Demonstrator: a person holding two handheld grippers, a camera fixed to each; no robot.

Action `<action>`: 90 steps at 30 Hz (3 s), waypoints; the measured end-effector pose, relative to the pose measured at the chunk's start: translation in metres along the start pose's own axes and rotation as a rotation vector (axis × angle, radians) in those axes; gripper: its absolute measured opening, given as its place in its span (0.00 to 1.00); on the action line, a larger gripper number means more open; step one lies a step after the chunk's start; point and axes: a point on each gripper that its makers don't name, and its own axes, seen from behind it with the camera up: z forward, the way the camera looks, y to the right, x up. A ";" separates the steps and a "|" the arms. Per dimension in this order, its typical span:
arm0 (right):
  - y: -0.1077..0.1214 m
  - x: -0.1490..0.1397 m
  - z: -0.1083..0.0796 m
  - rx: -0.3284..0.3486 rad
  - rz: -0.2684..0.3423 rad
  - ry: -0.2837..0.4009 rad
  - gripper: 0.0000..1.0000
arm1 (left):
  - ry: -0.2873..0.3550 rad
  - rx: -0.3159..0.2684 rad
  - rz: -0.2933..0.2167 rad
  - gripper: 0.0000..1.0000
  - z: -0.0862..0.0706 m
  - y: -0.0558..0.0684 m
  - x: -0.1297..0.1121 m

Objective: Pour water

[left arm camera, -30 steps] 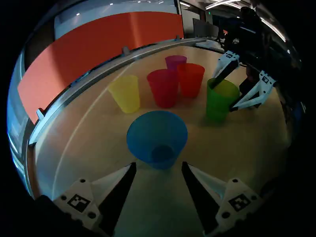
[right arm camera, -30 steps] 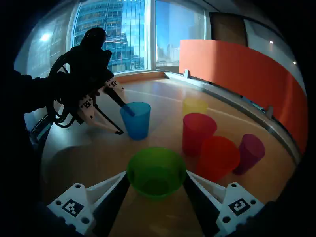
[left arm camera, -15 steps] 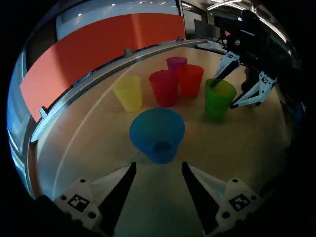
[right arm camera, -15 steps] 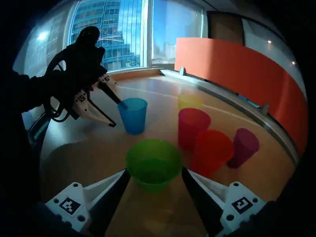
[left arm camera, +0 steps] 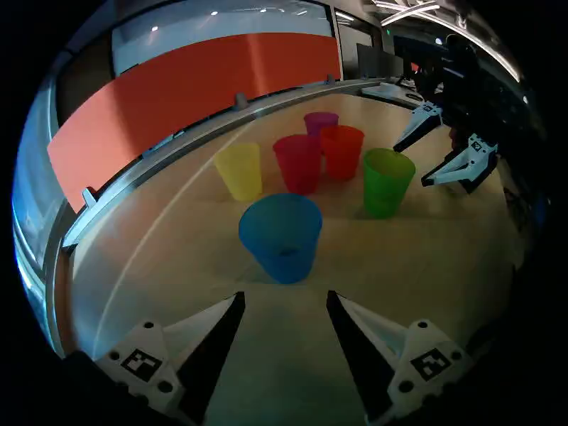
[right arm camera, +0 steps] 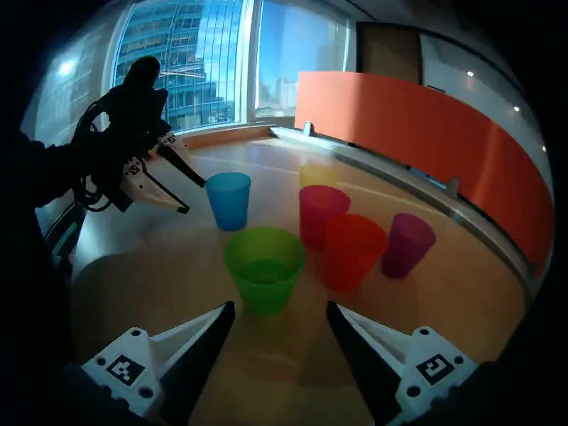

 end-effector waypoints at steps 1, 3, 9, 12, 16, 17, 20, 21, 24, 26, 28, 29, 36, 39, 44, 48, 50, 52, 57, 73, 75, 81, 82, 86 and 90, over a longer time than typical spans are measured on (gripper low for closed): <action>0.001 0.000 -0.003 -0.007 0.004 0.005 1.00 | 0.005 0.008 -0.006 0.85 -0.002 -0.001 0.000; 0.004 0.000 -0.009 -0.020 0.011 0.014 1.00 | 0.015 0.022 -0.017 0.85 -0.007 -0.002 0.000; 0.013 0.000 -0.027 -0.063 0.039 0.042 1.00 | 0.050 0.061 -0.060 0.85 -0.020 -0.007 0.001; 0.016 0.002 -0.035 -0.081 0.055 0.062 1.00 | 0.069 0.077 -0.082 0.85 -0.026 -0.009 0.001; 0.022 0.003 -0.045 -0.109 0.072 0.080 1.00 | 0.101 0.105 -0.103 0.85 -0.034 -0.012 0.003; 0.024 0.004 -0.047 -0.118 0.076 0.084 1.00 | 0.110 0.111 -0.107 0.85 -0.035 -0.013 0.004; 0.029 0.009 -0.052 -0.146 0.090 0.104 1.00 | 0.139 0.136 -0.122 0.85 -0.040 -0.015 0.009; 0.030 0.011 -0.053 -0.155 0.095 0.111 1.00 | 0.149 0.144 -0.127 0.85 -0.041 -0.016 0.011; 0.035 0.018 -0.058 -0.183 0.114 0.137 1.00 | 0.179 0.164 -0.142 0.85 -0.045 -0.016 0.017; 0.038 0.021 -0.061 -0.206 0.128 0.155 1.00 | 0.200 0.176 -0.151 0.85 -0.048 -0.015 0.020; 0.042 0.021 -0.062 -0.230 0.145 0.168 1.00 | 0.220 0.194 -0.159 0.85 -0.051 -0.016 0.023; 0.044 0.021 -0.063 -0.241 0.153 0.173 1.00 | 0.229 0.203 -0.163 0.85 -0.052 -0.017 0.024; 0.058 0.023 -0.070 -0.333 0.188 0.213 1.00 | 0.304 0.292 -0.194 0.85 -0.062 -0.030 0.036; 0.066 0.027 -0.075 -0.385 0.192 0.236 1.00 | 0.340 0.319 -0.212 0.85 -0.066 -0.033 0.043; 0.080 0.031 -0.084 -0.482 0.202 0.269 1.00 | 0.390 0.357 -0.243 0.85 -0.071 -0.034 0.050; 0.089 0.029 -0.089 -0.544 0.219 0.288 1.00 | 0.425 0.401 -0.272 0.85 -0.078 -0.039 0.052; 0.093 0.027 -0.091 -0.572 0.230 0.294 1.00 | 0.443 0.422 -0.290 0.85 -0.081 -0.041 0.053; 0.097 0.026 -0.094 -0.599 0.241 0.301 1.00 | 0.460 0.436 -0.312 0.85 -0.084 -0.042 0.053; 0.108 0.026 -0.103 -0.668 0.263 0.324 1.00 | 0.492 0.464 -0.363 0.85 -0.088 -0.044 0.053; 0.123 0.040 -0.130 -0.806 0.303 0.419 1.00 | 0.567 0.549 -0.387 0.85 -0.103 -0.049 0.064; 0.123 0.043 -0.131 -0.814 0.299 0.429 1.00 | 0.579 0.557 -0.390 0.85 -0.105 -0.050 0.065; 0.123 0.058 -0.136 -0.835 0.286 0.477 1.00 | 0.611 0.591 -0.385 0.85 -0.112 -0.054 0.066; 0.123 0.060 -0.137 -0.837 0.282 0.481 1.00 | 0.616 0.598 -0.382 0.85 -0.113 -0.055 0.066; 0.122 0.064 -0.139 -0.845 0.267 0.485 1.00 | 0.645 0.621 -0.372 0.85 -0.118 -0.058 0.069; 0.122 0.065 -0.140 -0.858 0.260 0.470 1.00 | 0.677 0.642 -0.359 0.85 -0.122 -0.060 0.071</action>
